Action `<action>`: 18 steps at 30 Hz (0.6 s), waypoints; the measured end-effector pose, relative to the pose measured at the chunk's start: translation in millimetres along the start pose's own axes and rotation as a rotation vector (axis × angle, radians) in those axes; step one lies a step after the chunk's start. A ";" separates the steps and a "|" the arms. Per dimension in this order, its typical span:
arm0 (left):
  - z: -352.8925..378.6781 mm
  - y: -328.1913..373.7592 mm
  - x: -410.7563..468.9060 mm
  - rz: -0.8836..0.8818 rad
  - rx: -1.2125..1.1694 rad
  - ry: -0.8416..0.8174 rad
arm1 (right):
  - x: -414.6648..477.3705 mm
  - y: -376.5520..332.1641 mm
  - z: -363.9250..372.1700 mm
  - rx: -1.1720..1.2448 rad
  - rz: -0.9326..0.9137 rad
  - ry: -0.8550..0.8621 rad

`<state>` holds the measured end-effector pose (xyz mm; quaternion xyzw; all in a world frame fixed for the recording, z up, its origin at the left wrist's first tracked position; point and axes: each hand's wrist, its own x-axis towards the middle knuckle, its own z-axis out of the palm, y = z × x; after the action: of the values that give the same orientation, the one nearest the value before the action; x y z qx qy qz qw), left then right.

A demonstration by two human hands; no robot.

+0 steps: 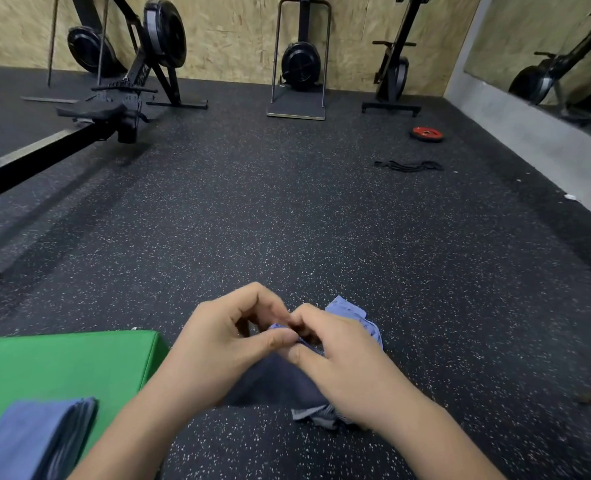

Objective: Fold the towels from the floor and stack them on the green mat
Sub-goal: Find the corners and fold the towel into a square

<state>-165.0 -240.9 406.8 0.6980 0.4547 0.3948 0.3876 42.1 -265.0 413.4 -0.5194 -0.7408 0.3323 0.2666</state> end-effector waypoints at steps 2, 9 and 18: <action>-0.5 -3.7 1.2 0.000 -0.130 0.009 | 1.6 -1.0 -0.9 0.013 -0.036 0.031; 10.0 -30.0 -1.1 -0.127 -0.181 -0.319 | -2.5 -7.1 -15.7 0.070 -0.116 0.094; 9.2 -69.2 -5.2 -0.277 0.147 -0.368 | -10.5 3.9 -51.7 0.058 -0.114 0.336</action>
<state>-180.8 -227.7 339.9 0.7156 0.4952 0.1699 0.4624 86.0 -262.9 442.8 -0.5168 -0.7041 0.2463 0.4200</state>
